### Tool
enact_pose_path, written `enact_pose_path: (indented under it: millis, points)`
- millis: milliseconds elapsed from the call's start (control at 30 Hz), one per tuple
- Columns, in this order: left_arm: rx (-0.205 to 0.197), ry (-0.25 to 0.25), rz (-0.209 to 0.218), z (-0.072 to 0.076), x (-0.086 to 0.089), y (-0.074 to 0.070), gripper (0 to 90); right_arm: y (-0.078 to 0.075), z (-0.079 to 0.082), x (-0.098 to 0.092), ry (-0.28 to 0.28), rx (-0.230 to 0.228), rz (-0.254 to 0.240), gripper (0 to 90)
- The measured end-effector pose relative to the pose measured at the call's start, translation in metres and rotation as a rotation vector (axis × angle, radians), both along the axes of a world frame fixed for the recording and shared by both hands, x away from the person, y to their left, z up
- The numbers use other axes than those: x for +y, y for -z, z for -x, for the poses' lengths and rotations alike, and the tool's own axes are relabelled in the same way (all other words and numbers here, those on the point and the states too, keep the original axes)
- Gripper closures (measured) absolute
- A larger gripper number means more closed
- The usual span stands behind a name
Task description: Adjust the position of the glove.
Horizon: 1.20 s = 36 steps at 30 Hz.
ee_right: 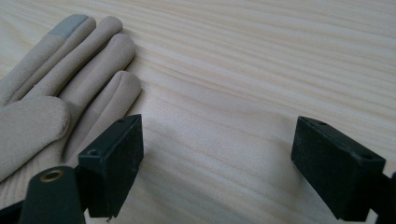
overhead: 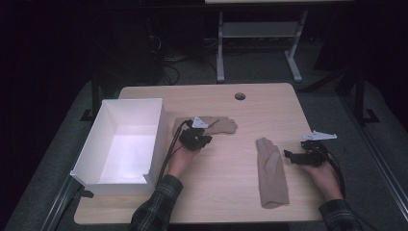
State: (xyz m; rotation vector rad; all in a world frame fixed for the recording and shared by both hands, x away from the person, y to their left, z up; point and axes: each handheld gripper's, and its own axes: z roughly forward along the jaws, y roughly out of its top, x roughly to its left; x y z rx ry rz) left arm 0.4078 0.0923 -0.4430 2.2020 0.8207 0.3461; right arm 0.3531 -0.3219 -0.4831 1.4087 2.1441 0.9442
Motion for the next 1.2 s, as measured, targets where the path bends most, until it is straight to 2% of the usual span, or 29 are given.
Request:
enact_pose_path:
  millis: [100,367,467,600,667,733,833,1000,1200]
  points:
    - [-0.019,-0.016,-0.002,-0.011,-0.001,0.002,89.4,0.0,0.0,0.0,-0.002,-0.001,0.0,16.5]
    - [-0.022,-0.024,-0.02,-0.039,-0.004,0.009,89.5,0.0,0.0,0.0,-0.002,-0.001,-0.002,16.5]
    - [-0.009,-0.03,0.002,-0.048,-0.006,0.014,89.4,0.0,-0.001,0.001,-0.01,-0.001,0.001,16.5]
    - [0.0,-0.034,-0.019,-0.054,-0.01,0.02,89.4,0.0,-0.001,0.001,-0.009,-0.001,0.001,16.5]
    - [0.018,-0.032,-0.04,-0.057,-0.012,0.024,89.5,0.0,-0.001,0.001,-0.011,-0.002,0.001,16.5]
    - [0.024,-0.029,-0.027,-0.058,-0.012,0.026,89.6,0.0,-0.001,0.001,-0.013,-0.002,0.001,16.5]
    - [0.03,-0.016,-0.034,-0.054,-0.015,0.025,89.7,0.0,-0.001,0.001,-0.014,-0.002,0.001,16.5]
    - [0.044,0.037,-0.051,-0.042,-0.023,0.023,89.6,0.0,-0.001,0.001,-0.013,-0.002,0.001,16.5]
    - [0.046,0.073,-0.036,-0.025,-0.033,0.024,89.6,0.0,-0.001,0.002,-0.015,-0.002,-0.001,16.5]
